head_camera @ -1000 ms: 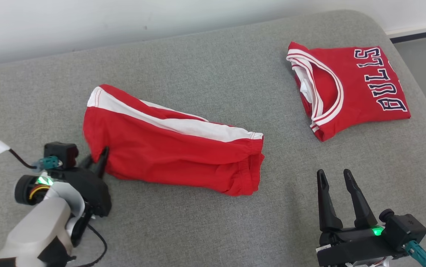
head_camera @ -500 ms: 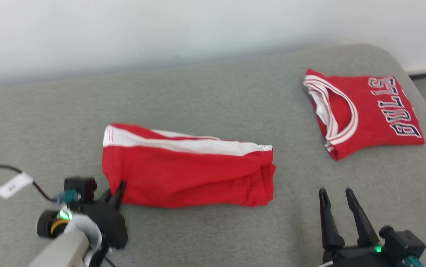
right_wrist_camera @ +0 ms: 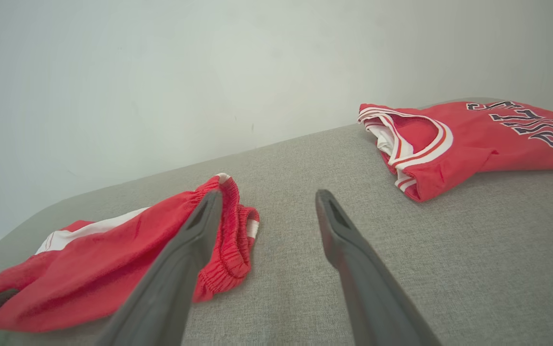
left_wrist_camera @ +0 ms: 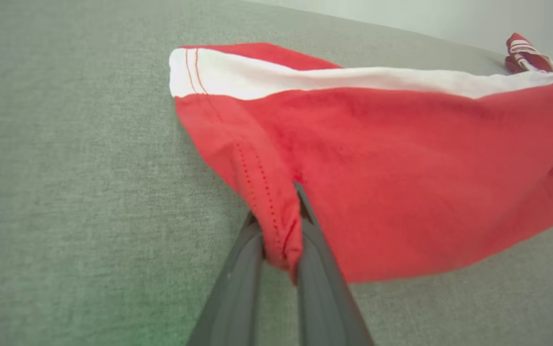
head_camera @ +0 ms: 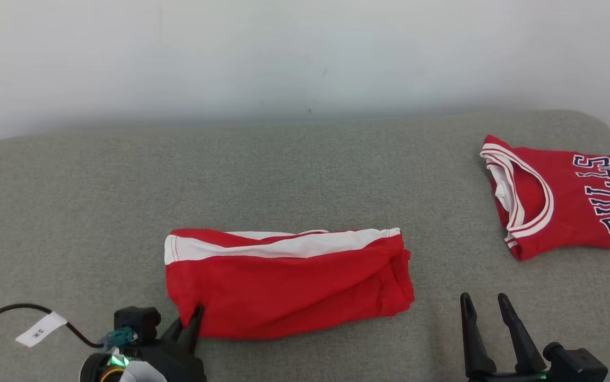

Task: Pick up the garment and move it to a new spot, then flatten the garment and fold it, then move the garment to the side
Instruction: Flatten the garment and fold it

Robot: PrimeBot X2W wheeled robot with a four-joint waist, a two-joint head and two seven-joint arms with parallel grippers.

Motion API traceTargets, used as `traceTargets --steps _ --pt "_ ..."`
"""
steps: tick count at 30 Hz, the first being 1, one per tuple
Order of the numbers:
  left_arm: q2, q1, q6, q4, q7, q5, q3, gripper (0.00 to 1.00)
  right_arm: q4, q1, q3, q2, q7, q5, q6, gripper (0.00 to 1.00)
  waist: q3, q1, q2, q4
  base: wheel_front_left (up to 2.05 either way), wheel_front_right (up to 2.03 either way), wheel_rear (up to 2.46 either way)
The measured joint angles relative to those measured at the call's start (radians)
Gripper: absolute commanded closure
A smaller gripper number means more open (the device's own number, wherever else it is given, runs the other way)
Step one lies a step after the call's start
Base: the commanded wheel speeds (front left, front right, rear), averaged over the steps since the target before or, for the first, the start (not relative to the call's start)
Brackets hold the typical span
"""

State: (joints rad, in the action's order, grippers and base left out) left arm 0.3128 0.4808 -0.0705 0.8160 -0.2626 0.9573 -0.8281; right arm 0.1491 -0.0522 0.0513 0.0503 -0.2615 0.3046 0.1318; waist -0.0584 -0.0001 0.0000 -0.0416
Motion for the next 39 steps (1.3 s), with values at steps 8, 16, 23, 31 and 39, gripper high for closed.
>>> traceTargets --steps 8,16,23,31,39 --pt "0.005 -0.120 0.084 -0.292 0.000 -0.268 0.277 0.00 0.020 -0.008 -0.012 0.000 0.000 -0.003 0.000 0.00 0.011 0.0001 0.0001 0.017 0.00 0.00 0.00" --pt "-0.067 -0.325 0.083 -0.521 0.000 -0.532 0.528 0.00 0.036 -0.001 -0.024 0.000 0.000 -0.008 0.000 0.00 0.017 0.0000 0.0000 0.042 0.00 0.00 0.00" --pt "-0.154 -0.435 0.036 -0.650 0.000 -0.669 0.733 0.00 0.054 0.012 -0.032 0.000 0.000 -0.016 0.000 0.00 0.022 0.0001 0.0000 0.077 0.00 0.00 0.00" --pt "-0.225 -0.520 -0.018 -0.659 0.000 -0.760 0.852 0.00 0.102 0.022 -0.036 0.000 0.000 -0.049 0.000 0.00 0.033 0.0002 0.0000 0.122 0.00 0.00 0.00" --pt "-0.252 -0.522 -0.042 -0.651 0.000 -0.791 0.892 0.00 0.240 0.121 -0.039 0.000 0.000 -0.098 0.000 0.00 0.043 0.0001 0.0000 0.159 0.00 0.00 0.00"
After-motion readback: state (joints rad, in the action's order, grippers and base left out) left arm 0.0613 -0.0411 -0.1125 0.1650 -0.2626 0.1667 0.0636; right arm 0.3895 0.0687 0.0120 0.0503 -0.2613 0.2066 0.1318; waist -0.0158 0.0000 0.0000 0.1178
